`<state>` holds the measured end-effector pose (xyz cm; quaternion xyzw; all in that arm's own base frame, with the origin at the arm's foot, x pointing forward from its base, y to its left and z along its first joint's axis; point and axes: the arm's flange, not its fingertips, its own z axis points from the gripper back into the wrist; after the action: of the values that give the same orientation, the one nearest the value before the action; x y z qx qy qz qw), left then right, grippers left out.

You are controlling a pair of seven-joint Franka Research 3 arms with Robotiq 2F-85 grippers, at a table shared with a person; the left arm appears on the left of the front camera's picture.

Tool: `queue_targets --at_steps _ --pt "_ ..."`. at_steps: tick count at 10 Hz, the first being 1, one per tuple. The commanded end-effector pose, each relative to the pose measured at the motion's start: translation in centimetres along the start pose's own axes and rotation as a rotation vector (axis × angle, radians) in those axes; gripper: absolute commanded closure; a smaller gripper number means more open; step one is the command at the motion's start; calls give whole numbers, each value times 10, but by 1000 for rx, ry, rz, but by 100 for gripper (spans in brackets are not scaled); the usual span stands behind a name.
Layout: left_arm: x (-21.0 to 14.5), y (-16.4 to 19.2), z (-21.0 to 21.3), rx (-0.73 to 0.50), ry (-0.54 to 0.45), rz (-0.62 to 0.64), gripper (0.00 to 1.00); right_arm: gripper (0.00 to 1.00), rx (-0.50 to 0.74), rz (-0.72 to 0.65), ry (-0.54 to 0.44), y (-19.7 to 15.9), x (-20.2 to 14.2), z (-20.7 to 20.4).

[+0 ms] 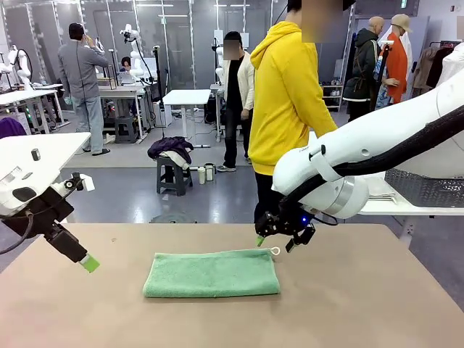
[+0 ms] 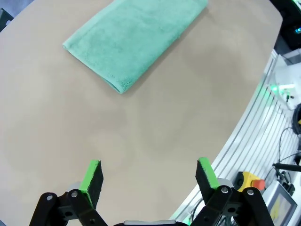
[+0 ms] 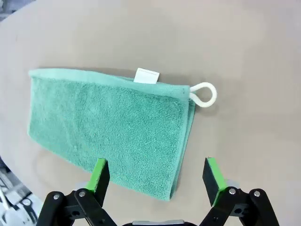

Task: Fold the towels and place them in the basket.
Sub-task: When a person lays out a Towel with hook on the table, fold it in half twice.

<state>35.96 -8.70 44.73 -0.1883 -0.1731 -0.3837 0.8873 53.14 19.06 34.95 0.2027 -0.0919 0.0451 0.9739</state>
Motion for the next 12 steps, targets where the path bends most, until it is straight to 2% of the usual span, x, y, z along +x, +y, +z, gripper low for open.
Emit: queue_targets --at_steps 1,3,6,11,12 --pt "0 2 -2 14 0 -3 0 0 78 -116 -41 -13 1 -9" --pt "0 2 -2 14 0 -3 0 0 106 -198 -11 -28 8 -22" --pt "0 2 -2 14 0 -3 0 0 182 -236 80 -47 13 -38" --pt "0 2 -2 14 0 -3 0 0 186 -235 113 -44 13 -57" --pt "0 2 -2 14 0 -3 0 0 134 -241 101 -42 13 -61"
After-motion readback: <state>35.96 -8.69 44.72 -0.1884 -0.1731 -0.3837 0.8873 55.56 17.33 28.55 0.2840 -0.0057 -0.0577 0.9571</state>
